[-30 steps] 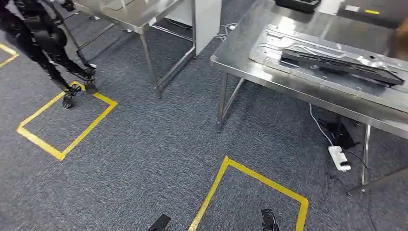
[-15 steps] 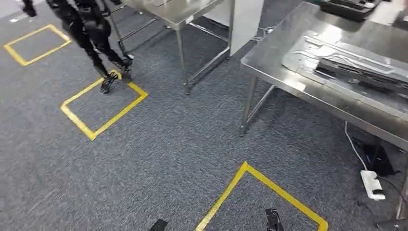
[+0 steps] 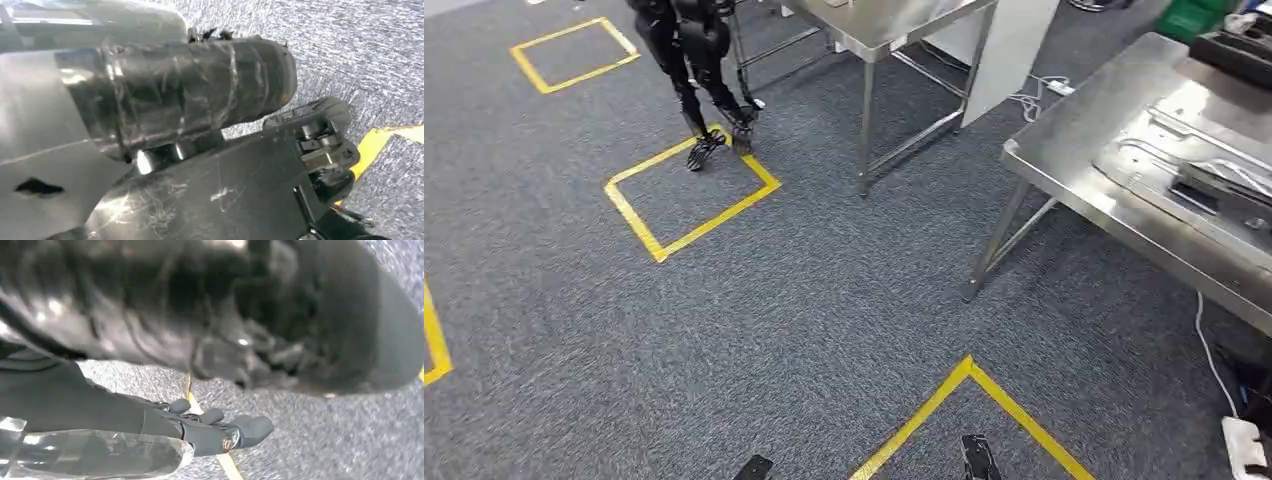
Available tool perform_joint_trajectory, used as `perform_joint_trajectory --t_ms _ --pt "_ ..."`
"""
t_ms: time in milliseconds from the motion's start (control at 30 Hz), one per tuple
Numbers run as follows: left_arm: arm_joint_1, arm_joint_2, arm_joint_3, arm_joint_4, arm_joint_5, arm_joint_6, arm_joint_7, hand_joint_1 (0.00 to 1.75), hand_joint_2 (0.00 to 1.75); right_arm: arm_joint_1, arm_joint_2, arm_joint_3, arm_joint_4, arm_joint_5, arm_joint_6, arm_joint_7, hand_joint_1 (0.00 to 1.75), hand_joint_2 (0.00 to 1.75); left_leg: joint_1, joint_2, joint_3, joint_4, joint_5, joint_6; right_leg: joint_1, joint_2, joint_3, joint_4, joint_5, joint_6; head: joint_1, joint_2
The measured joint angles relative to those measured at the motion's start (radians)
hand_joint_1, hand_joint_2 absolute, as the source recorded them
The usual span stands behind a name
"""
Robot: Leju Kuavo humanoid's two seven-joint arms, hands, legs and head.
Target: Take the parts from the cabinet and place them on the table.
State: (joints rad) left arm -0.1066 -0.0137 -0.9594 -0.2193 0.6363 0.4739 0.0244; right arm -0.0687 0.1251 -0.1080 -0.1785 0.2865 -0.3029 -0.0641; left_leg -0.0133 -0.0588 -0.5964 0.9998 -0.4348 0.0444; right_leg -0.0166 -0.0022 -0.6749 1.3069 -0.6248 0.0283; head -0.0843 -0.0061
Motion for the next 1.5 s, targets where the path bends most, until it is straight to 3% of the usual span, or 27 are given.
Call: perform_joint_trajectory --t_ms 67,100,133,233,300,333,367,433,500,533,600,633,767,800,833,867,967,1033,1100,1133,1167,1300,1333,1367,1400,1467,1500 --pt "0.0 0.0 0.0 0.0 0.001 -0.005 0.0 0.0 0.0 -0.002 0.0 0.004 0.0 0.003 0.004 0.0 0.0 0.0 0.001 -0.032 0.001 0.008 -0.003 -0.004 -0.002 0.016 0.067 -0.165 0.103 -0.005 0.0 0.0" --pt "0.0 0.0 0.0 0.0 0.001 -0.007 0.001 0.0 0.0 -0.003 0.0 0.006 0.0 0.004 0.008 0.0 0.0 0.0 0.003 -0.044 -0.001 0.016 -0.007 -0.007 -0.004 0.052 0.104 -0.255 0.134 -0.009 0.0 0.0" --pt "-0.001 0.001 0.0 0.0 0.001 -0.007 0.002 0.0 0.0 -0.003 0.0 0.007 0.0 0.005 0.012 0.002 0.0 0.0 -0.002 -0.055 -0.008 0.026 -0.012 -0.014 -0.004 0.084 0.107 -0.265 0.121 -0.007 0.0 0.0" --pt "0.003 0.003 0.0 0.0 0.001 -0.007 0.005 0.0 0.0 -0.004 0.001 0.011 0.001 0.007 0.014 0.006 0.0 0.0 0.006 -0.079 -0.014 0.02 -0.008 -0.028 0.005 0.054 0.106 -0.265 0.125 -0.02 0.0 0.0" --pt "0.007 0.01 0.0 0.001 0.002 -0.007 0.009 0.0 0.0 -0.006 0.005 0.012 0.0 0.011 0.017 0.007 0.0 0.0 0.005 -0.083 -0.02 0.023 -0.008 -0.037 -0.005 0.029 0.12 -0.282 0.136 -0.038 -0.002 0.0" --pt "0.009 0.009 0.0 0.001 0.002 -0.007 0.01 0.0 0.0 -0.008 0.004 0.012 0.0 0.013 0.017 0.008 0.0 0.0 -0.003 -0.024 -0.028 0.05 -0.03 -0.043 -0.002 0.022 0.125 -0.288 0.138 -0.04 -0.003 0.0" --pt "0.007 0.009 0.0 0.001 0.002 -0.007 0.01 0.0 0.0 -0.008 0.005 0.013 0.0 0.014 0.017 0.009 0.0 0.0 0.001 0.013 -0.056 0.11 -0.065 -0.047 -0.001 0.01 0.127 -0.29 0.139 -0.044 -0.016 0.0" --pt "0.004 0.009 0.0 0.001 0.002 -0.007 0.011 0.0 0.0 -0.006 0.005 0.014 0.0 0.015 0.017 0.013 0.0 0.0 0.006 0.045 -0.137 0.271 -0.137 -0.056 0.003 -0.021 0.128 -0.289 0.136 -0.046 -0.015 0.0" --pt "0.004 0.009 0.0 0.001 0.002 -0.007 0.01 0.0 0.0 -0.004 0.003 0.014 0.001 0.017 0.017 0.015 0.0 0.0 0.009 0.052 -0.164 0.323 -0.136 -0.059 0.004 -0.052 0.13 -0.289 0.13 -0.045 -0.015 0.0" --pt "0.005 0.01 0.0 0.001 0.002 -0.007 0.01 0.0 0.0 -0.004 0.003 0.014 0.001 0.017 0.017 0.015 0.0 0.0 0.009 0.053 -0.149 0.29 -0.112 -0.059 0.004 -0.061 0.132 -0.289 0.129 -0.045 -0.015 0.0" --pt "0.005 0.011 0.0 0.001 0.0 -0.007 0.01 0.0 0.0 -0.004 0.004 0.014 0.001 0.018 0.017 0.015 0.0 0.0 0.008 0.078 -0.041 0.097 -0.019 -0.05 0.004 -0.086 0.143 -0.289 0.121 -0.042 -0.016 0.0" --pt "0.004 0.011 0.0 0.001 -0.001 -0.007 0.01 0.0 0.0 -0.005 0.004 0.015 0.001 0.018 0.017 0.015 0.0 0.0 0.001 0.136 -0.002 0.015 -0.019 -0.044 0.007 -0.095 0.149 -0.289 0.117 -0.037 -0.014 0.0" --pt "0.003 0.012 0.0 0.001 -0.006 -0.007 0.008 0.0 0.0 -0.007 0.005 0.016 0.001 0.021 0.023 0.016 0.0 0.0 -0.011 0.093 -0.003 0.012 -0.018 -0.022 0.011 -0.129 0.16 -0.296 0.11 -0.017 -0.013 0.0" --pt "0.003 0.012 0.0 0.001 -0.006 -0.007 0.009 0.0 0.0 -0.007 0.004 0.018 -0.001 0.021 0.024 0.016 0.0 0.0 -0.002 0.082 0.009 0.0 -0.012 -0.014 0.012 -0.128 0.166 -0.295 0.104 -0.008 -0.014 0.0" --pt "0.006 0.011 0.0 0.001 -0.006 -0.007 0.01 0.0 0.0 -0.008 0.004 0.021 -0.001 0.022 0.024 0.016 0.0 0.0 0.001 0.071 0.016 -0.006 -0.009 -0.01 0.006 -0.062 0.159 -0.274 0.088 -0.004 -0.012 0.0" --pt "0.005 0.012 0.0 0.001 -0.006 -0.007 0.013 0.0 0.0 -0.01 0.004 0.022 -0.001 0.023 0.025 0.016 0.0 0.0 0.003 0.064 0.017 -0.006 -0.008 -0.003 0.006 -0.025 0.134 -0.222 0.055 -0.007 -0.007 0.0" --pt "-0.001 0.012 0.0 0.001 -0.006 -0.007 0.016 0.0 0.0 -0.004 0.004 0.024 0.0 0.024 0.029 0.016 0.0 0.0 0.001 0.026 0.016 -0.004 -0.009 0.003 0.008 -0.002 0.011 0.012 -0.034 -0.007 -0.005 0.0" --pt "0.002 0.012 0.0 0.001 -0.006 -0.007 0.018 0.0 0.0 0.001 0.004 0.027 0.0 0.024 0.029 0.016 0.0 0.0 -0.001 -0.004 0.018 -0.002 -0.009 0.003 0.008 0.0 -0.003 0.009 0.002 -0.01 -0.005 0.0" --pt "0.002 0.012 0.0 0.001 -0.006 -0.007 0.018 0.0 0.0 -0.001 0.004 0.029 0.0 0.024 0.03 0.016 0.0 0.0 -0.001 -0.039 0.019 0.004 -0.011 0.001 0.008 0.019 0.07 -0.172 0.115 -0.019 -0.005 0.0" --pt "0.001 0.012 0.0 0.001 -0.006 -0.007 0.018 0.0 0.0 -0.002 0.004 0.029 0.0 0.024 0.03 0.016 0.0 0.0 0.0 -0.052 0.018 0.008 -0.013 -0.002 0.007 0.058 0.107 -0.26 0.149 -0.023 -0.004 0.0" --pt "0.001 0.011 -0.001 0.001 -0.006 -0.007 0.018 0.0 0.0 -0.005 0.002 0.029 0.0 0.024 0.03 0.016 0.0 0.0 -0.003 -0.059 0.015 0.011 -0.015 -0.007 0.008 0.089 0.111 -0.273 0.135 -0.021 -0.007 0.0" --pt "0.004 0.013 -0.001 0.002 -0.008 -0.007 0.019 0.0 0.0 -0.004 0.003 0.032 0.0 0.029 0.034 0.016 0.0 0.0 0.003 -0.099 0.001 0.005 -0.011 -0.029 0.013 0.047 0.126 -0.286 0.144 -0.039 -0.003 0.0" --pt "0.007 0.015 -0.001 0.002 -0.008 -0.007 0.019 0.0 0.0 -0.006 0.003 0.032 0.0 0.032 0.035 0.016 0.0 0.0 0.002 -0.066 0.002 0.018 -0.019 -0.03 0.006 0.031 0.129 -0.298 0.151 -0.047 -0.007 0.0" --pt "0.006 0.015 -0.001 0.002 -0.01 -0.007 0.02 0.0 0.0 -0.006 0.003 0.032 0.0 0.033 0.035 0.016 0.0 0.0 -0.002 -0.013 -0.014 0.051 -0.046 -0.037 0.007 0.024 0.131 -0.302 0.153 -0.049 -0.009 0.0" --pt "0.004 0.015 -0.001 0.002 -0.01 -0.008 0.02 0.0 0.0 -0.006 0.003 0.034 0.0 0.035 0.035 0.016 0.0 0.0 0.002 0.019 -0.05 0.121 -0.087 -0.042 0.007 0.008 0.132 -0.303 0.153 -0.054 -0.017 0.0" --pt "0.0 0.015 -0.001 0.002 -0.012 -0.008 0.02 0.0 0.0 0.0 0.003 0.036 0.0 0.036 0.035 0.016 0.0 0.0 0.01 0.042 -0.128 0.274 -0.151 -0.051 0.009 -0.024 0.132 -0.302 0.149 -0.055 -0.017 0.0" --pt "0.001 0.015 -0.001 0.002 -0.012 -0.009 0.02 0.0 0.0 0.001 0.002 0.036 0.0 0.036 0.035 0.017 0.0 0.0 0.014 0.045 -0.153 0.318 -0.157 -0.056 0.009 -0.04 0.132 -0.302 0.147 -0.054 -0.017 0.0"
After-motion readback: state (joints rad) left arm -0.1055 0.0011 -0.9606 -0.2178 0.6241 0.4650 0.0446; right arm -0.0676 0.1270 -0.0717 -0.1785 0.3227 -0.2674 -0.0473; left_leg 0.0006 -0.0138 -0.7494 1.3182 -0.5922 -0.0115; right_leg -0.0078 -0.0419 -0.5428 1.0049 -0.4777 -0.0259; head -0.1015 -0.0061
